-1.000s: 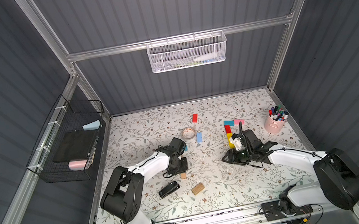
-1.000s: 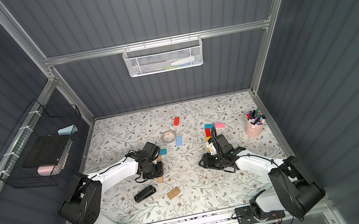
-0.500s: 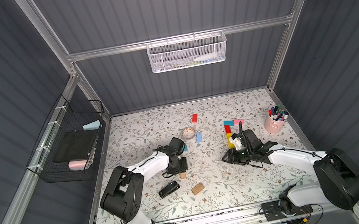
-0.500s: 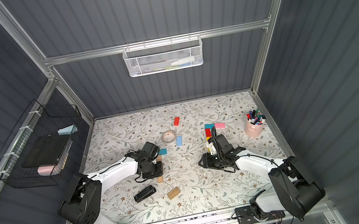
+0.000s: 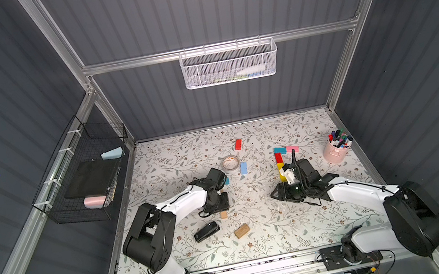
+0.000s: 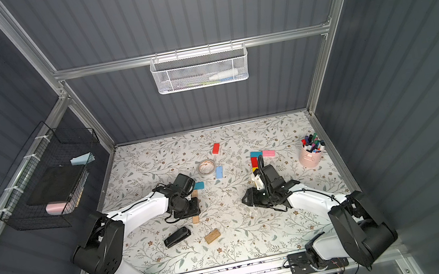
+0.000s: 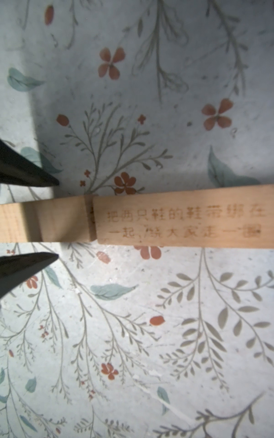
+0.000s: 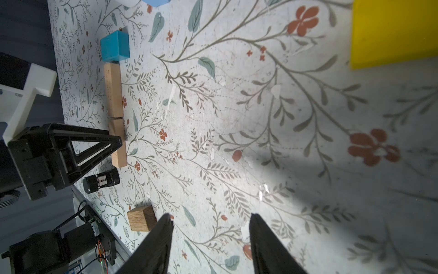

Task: Assemble the letter c with building blocks
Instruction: Assemble the building block at the center of the board, then pick up the building block from the center of the board.

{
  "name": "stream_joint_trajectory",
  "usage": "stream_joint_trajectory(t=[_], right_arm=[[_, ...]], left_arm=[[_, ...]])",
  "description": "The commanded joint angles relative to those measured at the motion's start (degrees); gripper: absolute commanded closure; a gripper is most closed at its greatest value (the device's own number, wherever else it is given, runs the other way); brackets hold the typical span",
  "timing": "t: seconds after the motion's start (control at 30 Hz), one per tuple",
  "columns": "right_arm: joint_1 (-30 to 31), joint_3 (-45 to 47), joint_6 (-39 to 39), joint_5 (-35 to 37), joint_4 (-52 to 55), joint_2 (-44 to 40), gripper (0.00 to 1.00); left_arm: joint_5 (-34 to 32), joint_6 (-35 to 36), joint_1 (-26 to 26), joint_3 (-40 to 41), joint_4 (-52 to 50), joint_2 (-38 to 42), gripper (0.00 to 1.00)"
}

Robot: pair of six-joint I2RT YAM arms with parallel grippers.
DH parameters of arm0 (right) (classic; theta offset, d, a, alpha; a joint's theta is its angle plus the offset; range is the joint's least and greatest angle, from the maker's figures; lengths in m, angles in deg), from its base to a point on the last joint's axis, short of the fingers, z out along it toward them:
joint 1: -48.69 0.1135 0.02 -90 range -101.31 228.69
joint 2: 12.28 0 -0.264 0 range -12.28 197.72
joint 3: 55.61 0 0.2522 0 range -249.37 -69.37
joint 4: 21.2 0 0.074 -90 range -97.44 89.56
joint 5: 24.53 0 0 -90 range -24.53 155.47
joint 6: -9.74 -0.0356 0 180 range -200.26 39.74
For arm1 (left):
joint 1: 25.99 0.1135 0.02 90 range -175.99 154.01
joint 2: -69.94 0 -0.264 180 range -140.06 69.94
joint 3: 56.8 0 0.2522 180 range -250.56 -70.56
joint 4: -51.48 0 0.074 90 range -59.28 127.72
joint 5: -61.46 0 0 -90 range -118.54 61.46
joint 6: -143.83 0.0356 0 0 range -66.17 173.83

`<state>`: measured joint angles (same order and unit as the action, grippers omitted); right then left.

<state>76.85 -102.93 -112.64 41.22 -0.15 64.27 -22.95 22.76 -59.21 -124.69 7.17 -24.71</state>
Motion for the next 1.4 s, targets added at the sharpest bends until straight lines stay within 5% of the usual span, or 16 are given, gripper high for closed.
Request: stream_joint_trajectory(t=[0.0,0.6,1.37], right_arm=[[1.3,-1.0,-0.4,1.0,0.8,0.2,0.45],[28.7,-18.7,-8.9,24.7,11.9,13.9,0.29],[42.3,-32.0,-13.6,28.5,20.4,27.5,0.16]], left_arm=[[-0.8,0.1,0.5,-0.3,-1.4,2.9,0.52],[9.4,0.3,9.1,4.5,-1.6,15.0,0.44],[16.9,7.4,17.4,0.0,-8.1,16.2,0.42]])
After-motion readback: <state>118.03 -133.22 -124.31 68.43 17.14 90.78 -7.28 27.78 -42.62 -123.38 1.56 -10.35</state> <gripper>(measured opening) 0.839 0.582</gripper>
